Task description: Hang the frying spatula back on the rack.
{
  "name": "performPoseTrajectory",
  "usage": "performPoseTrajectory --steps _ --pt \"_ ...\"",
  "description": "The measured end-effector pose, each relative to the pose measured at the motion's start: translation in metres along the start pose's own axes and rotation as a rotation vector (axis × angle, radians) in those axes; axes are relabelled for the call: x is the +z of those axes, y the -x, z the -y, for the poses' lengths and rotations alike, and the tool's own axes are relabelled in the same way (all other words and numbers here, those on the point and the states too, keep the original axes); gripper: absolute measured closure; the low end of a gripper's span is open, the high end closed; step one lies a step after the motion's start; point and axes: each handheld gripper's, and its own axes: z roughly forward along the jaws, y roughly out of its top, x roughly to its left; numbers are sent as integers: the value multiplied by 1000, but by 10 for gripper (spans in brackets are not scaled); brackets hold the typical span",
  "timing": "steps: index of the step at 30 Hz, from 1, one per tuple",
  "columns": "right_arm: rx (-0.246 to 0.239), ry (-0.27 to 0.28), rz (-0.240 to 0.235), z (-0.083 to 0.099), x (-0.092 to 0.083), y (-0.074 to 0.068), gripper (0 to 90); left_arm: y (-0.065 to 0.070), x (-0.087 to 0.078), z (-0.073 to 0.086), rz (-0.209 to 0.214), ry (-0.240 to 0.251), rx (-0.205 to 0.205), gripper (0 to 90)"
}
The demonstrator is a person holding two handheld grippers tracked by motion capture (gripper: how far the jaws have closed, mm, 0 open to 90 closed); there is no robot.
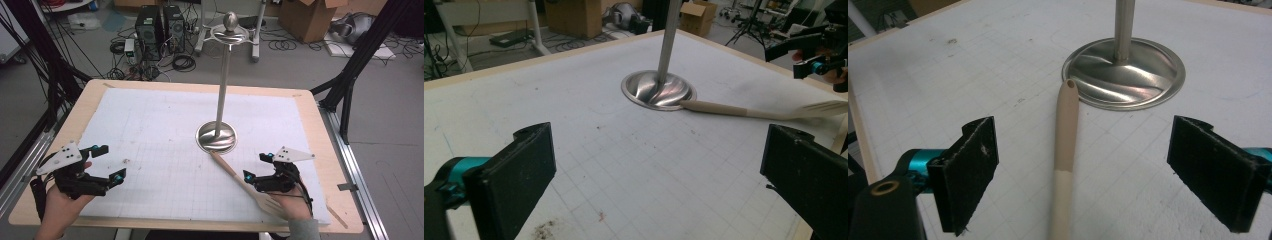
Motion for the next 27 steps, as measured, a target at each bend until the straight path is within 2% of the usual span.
performPoseTrajectory --steps 13,20,27 --pt "17 -42 -3 6 15 4 121 0 -8 1 -12 13 -7 18" --pt "17 -73 -11 11 23 0 121 0 -8 2 -17 11 -11 18" --pt "24 -74 -9 15 25 1 121 1 -8 2 -11 13 -7 18"
